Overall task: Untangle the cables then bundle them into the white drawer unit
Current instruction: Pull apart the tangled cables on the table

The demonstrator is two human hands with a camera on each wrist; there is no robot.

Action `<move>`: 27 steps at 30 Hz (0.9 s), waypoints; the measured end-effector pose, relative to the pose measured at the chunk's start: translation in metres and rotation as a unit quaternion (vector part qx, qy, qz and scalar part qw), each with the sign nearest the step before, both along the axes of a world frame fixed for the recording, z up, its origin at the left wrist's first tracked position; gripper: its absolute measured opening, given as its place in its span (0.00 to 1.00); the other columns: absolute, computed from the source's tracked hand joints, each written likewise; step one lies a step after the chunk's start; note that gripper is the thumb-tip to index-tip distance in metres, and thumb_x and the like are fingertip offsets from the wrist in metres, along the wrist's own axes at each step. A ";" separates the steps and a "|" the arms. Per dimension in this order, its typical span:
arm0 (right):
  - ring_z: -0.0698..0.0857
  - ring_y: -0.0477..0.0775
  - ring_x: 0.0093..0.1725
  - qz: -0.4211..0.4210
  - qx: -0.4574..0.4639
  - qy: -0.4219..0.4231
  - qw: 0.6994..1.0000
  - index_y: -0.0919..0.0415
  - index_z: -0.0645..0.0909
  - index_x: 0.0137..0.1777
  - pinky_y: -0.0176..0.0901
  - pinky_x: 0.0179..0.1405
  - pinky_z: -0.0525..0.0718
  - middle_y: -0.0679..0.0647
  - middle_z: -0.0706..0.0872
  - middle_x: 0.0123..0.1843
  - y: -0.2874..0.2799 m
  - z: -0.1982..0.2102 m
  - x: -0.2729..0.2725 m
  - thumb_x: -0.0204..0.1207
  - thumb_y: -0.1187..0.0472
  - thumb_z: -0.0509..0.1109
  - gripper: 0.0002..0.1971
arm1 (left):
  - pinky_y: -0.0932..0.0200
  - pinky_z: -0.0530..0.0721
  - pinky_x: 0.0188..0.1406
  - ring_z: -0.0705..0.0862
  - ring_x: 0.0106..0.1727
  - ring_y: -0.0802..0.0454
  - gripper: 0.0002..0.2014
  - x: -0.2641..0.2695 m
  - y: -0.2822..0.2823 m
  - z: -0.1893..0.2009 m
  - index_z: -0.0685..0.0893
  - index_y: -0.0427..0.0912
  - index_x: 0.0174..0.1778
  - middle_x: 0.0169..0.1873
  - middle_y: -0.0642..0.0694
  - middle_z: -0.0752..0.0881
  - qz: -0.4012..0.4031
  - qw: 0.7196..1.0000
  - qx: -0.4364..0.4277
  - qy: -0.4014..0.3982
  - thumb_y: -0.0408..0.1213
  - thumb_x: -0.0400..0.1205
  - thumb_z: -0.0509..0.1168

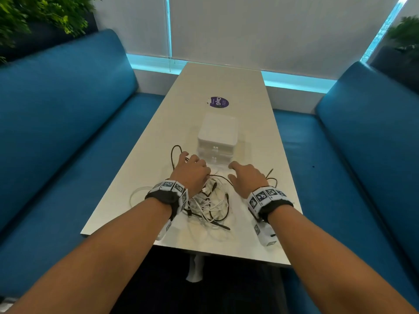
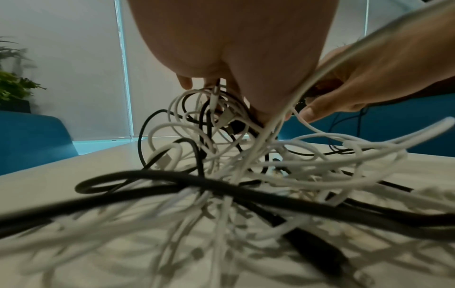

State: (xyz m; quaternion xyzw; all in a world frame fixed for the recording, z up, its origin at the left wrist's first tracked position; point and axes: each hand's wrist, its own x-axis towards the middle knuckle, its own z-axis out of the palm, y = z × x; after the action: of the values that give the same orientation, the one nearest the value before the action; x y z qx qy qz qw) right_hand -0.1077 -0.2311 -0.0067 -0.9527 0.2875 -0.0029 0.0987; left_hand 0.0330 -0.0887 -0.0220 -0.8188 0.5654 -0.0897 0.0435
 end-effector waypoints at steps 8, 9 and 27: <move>0.86 0.63 0.47 0.040 0.095 -0.041 0.994 0.51 0.83 0.56 0.56 0.47 0.86 0.58 0.89 0.48 0.012 -0.016 0.016 0.86 0.51 0.60 0.11 | 0.39 0.58 0.74 0.76 0.67 0.47 0.15 -0.001 0.006 -0.008 0.83 0.54 0.59 0.59 0.55 0.84 -0.009 0.998 -0.049 0.033 0.50 0.91 0.52; 0.86 0.63 0.47 0.047 0.103 -0.041 0.993 0.52 0.83 0.55 0.55 0.47 0.86 0.58 0.89 0.47 0.011 -0.017 0.015 0.86 0.51 0.61 0.11 | 0.39 0.57 0.74 0.75 0.68 0.47 0.15 0.000 0.007 -0.009 0.83 0.54 0.60 0.59 0.55 0.84 -0.004 0.998 -0.051 0.037 0.50 0.91 0.51; 0.84 0.69 0.58 -0.160 0.002 0.004 0.987 0.66 0.66 0.73 0.53 0.47 0.78 0.66 0.83 0.59 -0.029 -0.009 -0.032 0.83 0.63 0.57 0.19 | 0.40 0.60 0.77 0.73 0.73 0.45 0.17 0.001 0.000 0.005 0.80 0.50 0.70 0.71 0.49 0.77 0.042 0.991 -0.094 0.085 0.36 0.85 0.59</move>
State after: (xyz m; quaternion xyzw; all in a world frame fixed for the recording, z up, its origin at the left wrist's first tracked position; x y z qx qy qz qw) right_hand -0.1402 -0.2596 -0.0155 -0.8944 0.4362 -0.0136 0.0981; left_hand 0.0336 -0.0885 -0.0168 -0.8471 0.5209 -0.0703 -0.0778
